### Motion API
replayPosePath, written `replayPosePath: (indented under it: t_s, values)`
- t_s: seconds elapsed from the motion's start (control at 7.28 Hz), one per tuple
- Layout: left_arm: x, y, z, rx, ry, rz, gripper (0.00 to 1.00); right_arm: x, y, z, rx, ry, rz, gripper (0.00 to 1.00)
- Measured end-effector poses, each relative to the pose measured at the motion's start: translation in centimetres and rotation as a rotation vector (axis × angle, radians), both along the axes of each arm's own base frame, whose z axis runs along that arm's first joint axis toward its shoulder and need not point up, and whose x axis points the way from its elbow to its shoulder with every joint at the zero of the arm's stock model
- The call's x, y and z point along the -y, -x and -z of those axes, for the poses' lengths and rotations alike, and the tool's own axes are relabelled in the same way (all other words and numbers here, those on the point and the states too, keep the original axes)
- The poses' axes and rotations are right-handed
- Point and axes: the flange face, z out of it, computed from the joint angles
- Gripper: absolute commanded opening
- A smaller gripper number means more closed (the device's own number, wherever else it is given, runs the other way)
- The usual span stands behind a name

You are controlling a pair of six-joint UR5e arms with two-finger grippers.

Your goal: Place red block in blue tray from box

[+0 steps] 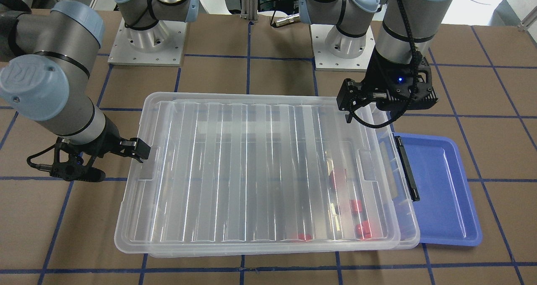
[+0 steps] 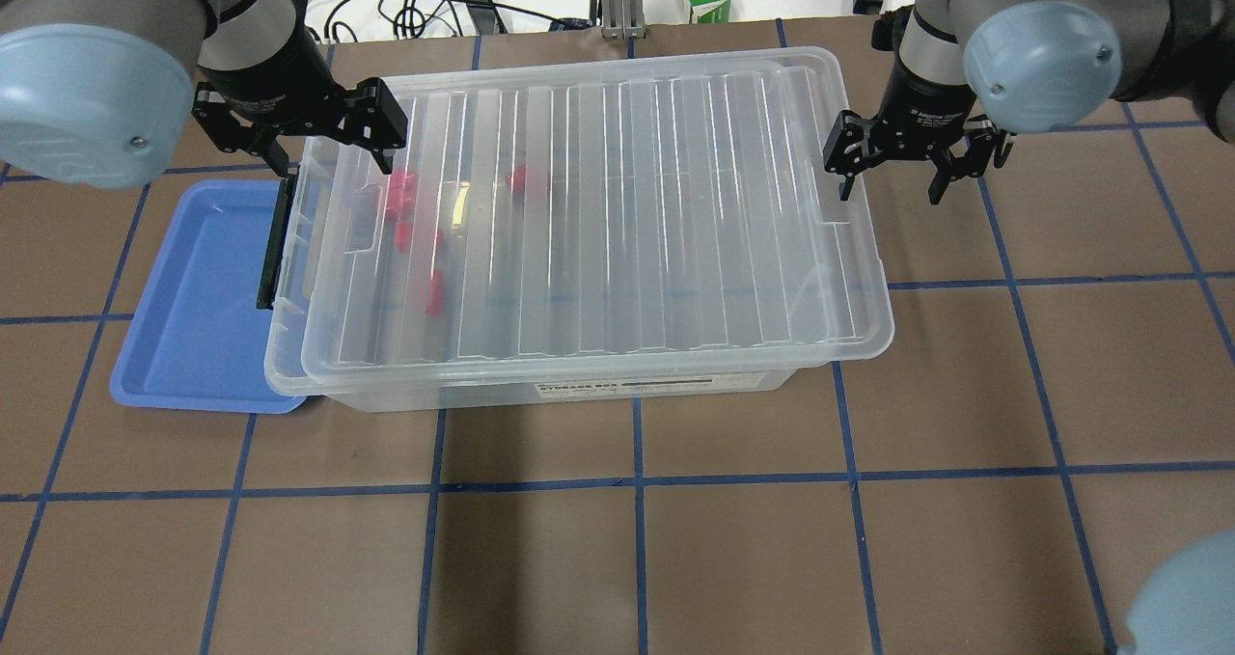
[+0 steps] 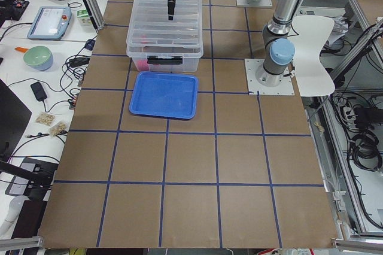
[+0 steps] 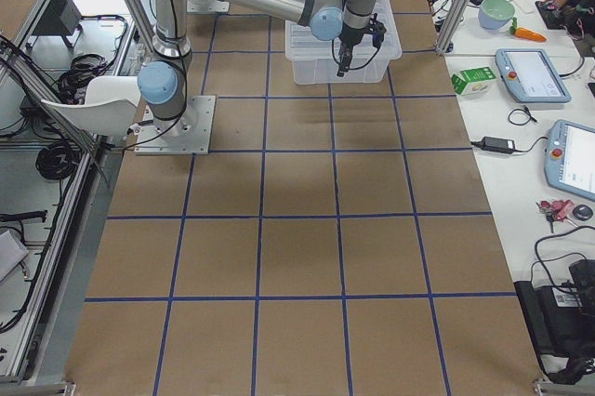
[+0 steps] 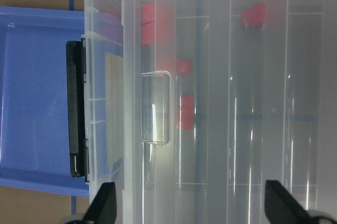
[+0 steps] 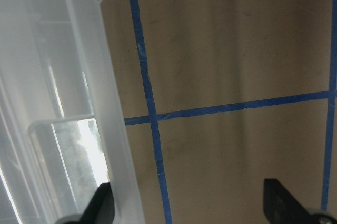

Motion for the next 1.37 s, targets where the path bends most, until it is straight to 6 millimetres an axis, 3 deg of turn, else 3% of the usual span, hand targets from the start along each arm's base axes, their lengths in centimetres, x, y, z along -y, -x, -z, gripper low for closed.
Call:
replayPosePath:
  t_s: [0.41,1.37]
  values:
    - [0.0,-0.1,-0.2,0.000,0.004,-0.002,1.00,0.6,4.0,-0.3,-0.016,0.003,-0.008,1.00]
    - [0.0,-0.5,0.0,-0.001,-0.001,-0.009,1.00,1.1,11.1,-1.1,-0.051,0.019,-0.018,1.00]
